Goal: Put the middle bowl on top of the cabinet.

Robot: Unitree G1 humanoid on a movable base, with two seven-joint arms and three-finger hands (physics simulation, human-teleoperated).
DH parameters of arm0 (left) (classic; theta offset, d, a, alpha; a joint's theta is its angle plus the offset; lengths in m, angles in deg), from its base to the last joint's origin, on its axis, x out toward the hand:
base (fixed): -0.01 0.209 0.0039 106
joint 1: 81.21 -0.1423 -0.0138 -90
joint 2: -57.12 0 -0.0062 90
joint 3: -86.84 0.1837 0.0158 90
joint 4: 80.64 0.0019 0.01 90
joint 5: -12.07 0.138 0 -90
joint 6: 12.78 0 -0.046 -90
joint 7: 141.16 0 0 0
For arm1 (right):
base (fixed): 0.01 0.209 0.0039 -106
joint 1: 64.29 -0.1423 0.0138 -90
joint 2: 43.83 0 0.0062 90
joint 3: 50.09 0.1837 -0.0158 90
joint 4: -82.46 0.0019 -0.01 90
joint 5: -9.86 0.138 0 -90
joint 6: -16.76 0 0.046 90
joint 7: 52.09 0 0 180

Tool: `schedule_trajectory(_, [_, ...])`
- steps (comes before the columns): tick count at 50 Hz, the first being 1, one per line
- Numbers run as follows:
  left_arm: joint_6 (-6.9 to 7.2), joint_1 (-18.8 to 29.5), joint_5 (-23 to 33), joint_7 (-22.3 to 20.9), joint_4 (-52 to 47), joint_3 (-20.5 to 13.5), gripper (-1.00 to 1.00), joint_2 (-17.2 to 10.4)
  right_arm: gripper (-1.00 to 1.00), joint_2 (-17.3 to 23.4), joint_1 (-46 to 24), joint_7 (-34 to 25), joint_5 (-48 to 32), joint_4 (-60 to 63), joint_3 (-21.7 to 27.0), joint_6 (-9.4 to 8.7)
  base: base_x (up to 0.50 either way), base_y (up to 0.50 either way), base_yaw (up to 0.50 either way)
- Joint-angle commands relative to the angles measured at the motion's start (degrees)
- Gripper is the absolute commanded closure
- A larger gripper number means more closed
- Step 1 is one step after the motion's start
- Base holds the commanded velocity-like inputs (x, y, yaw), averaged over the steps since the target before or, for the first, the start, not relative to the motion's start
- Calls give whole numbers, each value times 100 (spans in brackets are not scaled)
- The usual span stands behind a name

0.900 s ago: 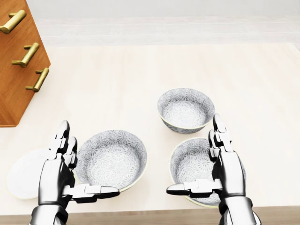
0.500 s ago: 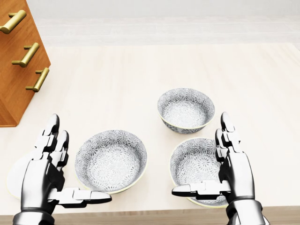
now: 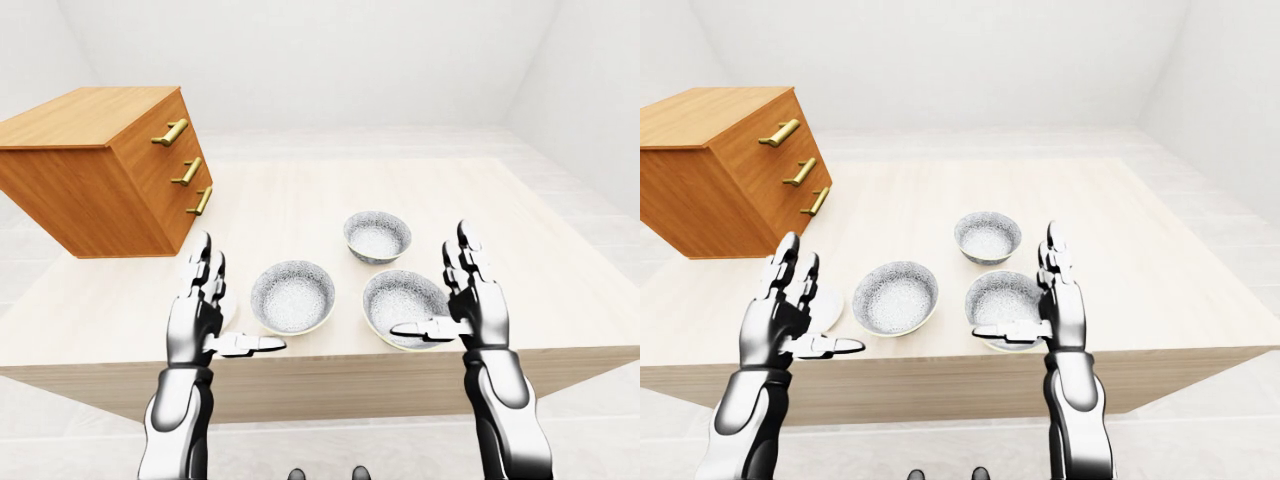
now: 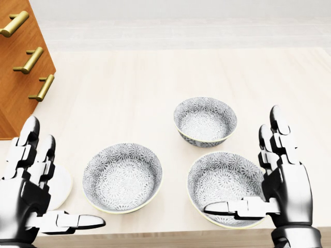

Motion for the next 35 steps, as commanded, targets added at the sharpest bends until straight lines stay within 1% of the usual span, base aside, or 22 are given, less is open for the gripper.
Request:
schedule_trajectory(1, [0, -31, -103, -100, -318, -226, -100, 13, -100, 16, 118, -132, 153, 565, 343, 0, 0, 0, 0])
schedule_trajectory(5, [0, 3, -75, -89, -275, -248, -100, 34, -100, -22, 152, -172, 164, 574, 409, 0, 0, 0, 0])
schedule_trajectory(10, [0, 22, -165, -117, -412, -326, -100, 23, -100, -38, 178, -231, 151, 552, 442, 0, 0, 0, 0])
schedule_trajectory(12, [0, 56, -231, -147, -454, -314, -100, 18, -100, -42, 177, -232, 134, 537, 451, 0, 0, 0, 0])
schedule_trajectory(16, [0, 50, -187, -120, -511, -269, -100, 46, -100, -53, 156, -259, 149, 516, 468, 0, 0, 5, 0])
schedule_trajectory(26, [0, 95, -279, -115, -599, -353, -100, 40, -100, -59, 170, -308, 153, 492, 478, 0, 0, 40, 0])
schedule_trajectory(30, [0, 43, -197, -119, -535, -255, -100, 68, -100, -66, 164, -317, 179, 492, 490, 0, 0, 50, 0])
schedule_trajectory(35, [0, 57, -245, -119, -595, -294, -100, 49, -100, -65, 166, -328, 203, 530, 499, 0, 0, 50, 0])
